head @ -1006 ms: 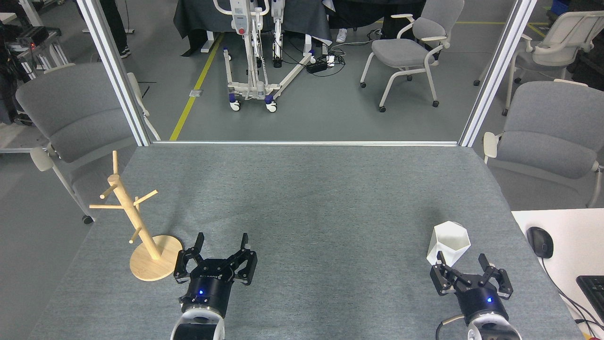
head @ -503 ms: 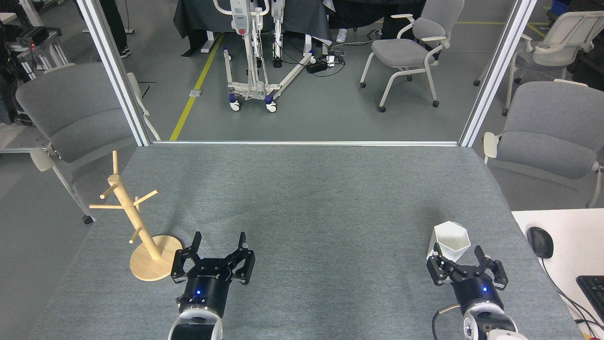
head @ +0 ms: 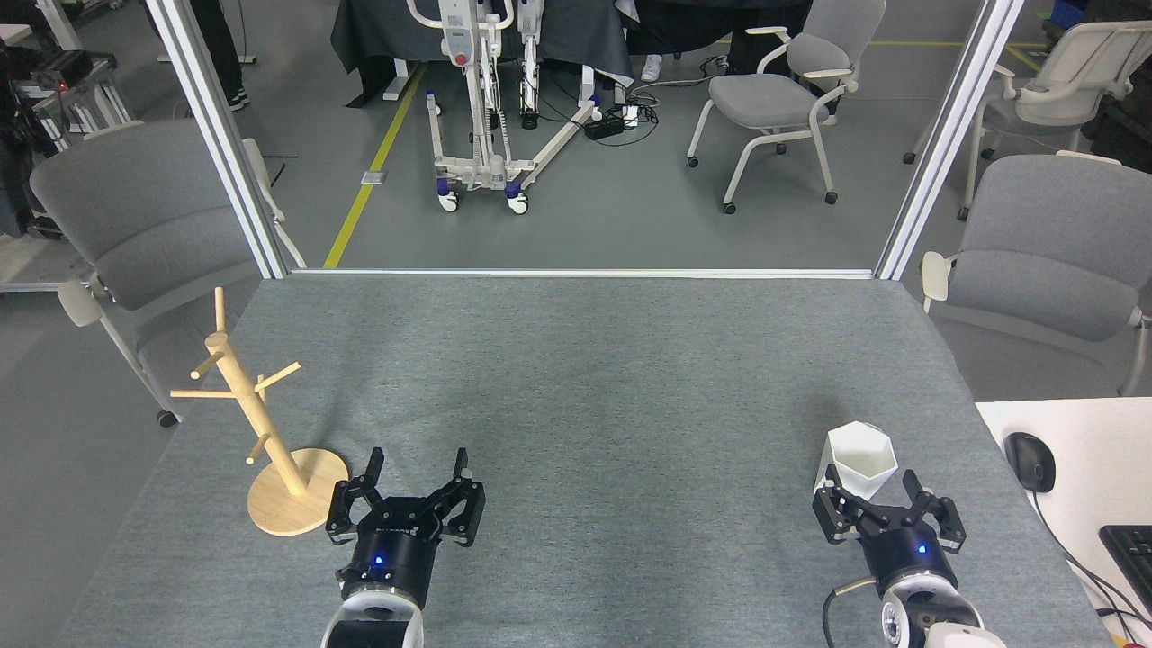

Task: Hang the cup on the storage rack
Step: 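Close the right gripper on the white cup rim and lift it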

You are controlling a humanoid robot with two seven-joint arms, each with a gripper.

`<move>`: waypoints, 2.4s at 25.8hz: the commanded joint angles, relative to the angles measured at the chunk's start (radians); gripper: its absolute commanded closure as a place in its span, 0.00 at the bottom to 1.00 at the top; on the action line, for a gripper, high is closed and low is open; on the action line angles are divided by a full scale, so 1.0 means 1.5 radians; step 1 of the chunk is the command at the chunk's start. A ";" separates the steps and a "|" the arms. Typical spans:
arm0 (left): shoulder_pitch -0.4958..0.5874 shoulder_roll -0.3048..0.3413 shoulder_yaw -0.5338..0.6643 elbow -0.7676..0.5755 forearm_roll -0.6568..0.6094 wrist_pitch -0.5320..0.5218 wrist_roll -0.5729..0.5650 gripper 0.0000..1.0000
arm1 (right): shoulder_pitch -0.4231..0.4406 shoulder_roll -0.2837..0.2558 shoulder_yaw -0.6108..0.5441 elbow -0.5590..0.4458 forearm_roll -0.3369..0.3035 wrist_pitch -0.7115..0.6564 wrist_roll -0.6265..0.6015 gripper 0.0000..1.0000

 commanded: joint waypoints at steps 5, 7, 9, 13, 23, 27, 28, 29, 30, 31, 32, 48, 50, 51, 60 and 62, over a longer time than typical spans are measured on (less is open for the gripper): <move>-0.003 0.002 -0.001 0.016 0.000 0.000 -0.001 0.00 | -0.003 0.002 0.000 0.011 0.000 -0.001 -0.002 0.00; -0.006 0.002 -0.001 0.017 0.000 0.000 0.000 0.00 | -0.018 0.000 0.000 0.020 -0.001 -0.001 -0.002 0.00; -0.008 0.002 -0.001 0.018 0.000 0.000 -0.001 0.00 | -0.030 0.001 0.001 0.039 0.000 0.000 -0.002 0.00; -0.009 0.000 -0.002 0.017 0.000 -0.001 0.000 0.00 | -0.041 0.000 0.001 0.048 -0.001 -0.001 -0.002 0.00; -0.020 -0.005 -0.004 0.019 0.000 -0.001 -0.001 0.00 | -0.059 -0.002 0.000 0.081 -0.001 -0.001 -0.002 0.00; -0.020 -0.006 -0.005 0.019 0.000 -0.001 -0.001 0.00 | -0.082 -0.004 0.001 0.109 0.000 -0.001 -0.002 0.00; -0.020 -0.005 -0.005 0.019 0.000 -0.001 -0.001 0.00 | -0.083 -0.004 0.001 0.112 0.000 -0.001 -0.002 0.00; -0.020 -0.005 -0.005 0.019 0.000 -0.001 0.000 0.00 | -0.085 -0.004 0.001 0.113 -0.001 -0.001 -0.002 0.00; -0.020 -0.005 -0.005 0.019 0.000 -0.001 0.000 0.00 | -0.086 -0.004 0.001 0.115 0.000 -0.001 -0.002 0.00; -0.020 -0.005 -0.005 0.019 0.000 -0.001 -0.001 0.01 | -0.092 -0.004 0.001 0.124 -0.001 0.000 -0.002 0.00; -0.020 -0.005 -0.005 0.019 0.000 -0.001 -0.001 0.01 | -0.098 -0.005 0.001 0.131 0.000 0.000 -0.002 0.00; -0.014 -0.006 -0.005 0.017 0.000 0.000 -0.001 0.00 | -0.147 -0.003 0.002 0.194 0.001 -0.002 -0.007 0.00; -0.014 -0.006 -0.005 0.017 0.000 0.000 0.000 0.00 | -0.147 -0.001 0.002 0.194 0.001 -0.002 -0.007 0.00; -0.014 -0.006 -0.005 0.016 0.000 0.000 -0.001 0.00 | -0.147 0.000 0.002 0.194 0.001 -0.002 -0.007 0.00; -0.015 -0.006 -0.005 0.013 0.000 -0.001 -0.001 0.00 | -0.142 0.005 0.007 0.194 0.012 -0.001 -0.007 0.01; -0.016 -0.006 -0.005 0.013 0.000 -0.001 -0.001 0.01 | -0.141 0.005 0.007 0.195 0.013 -0.001 -0.006 0.01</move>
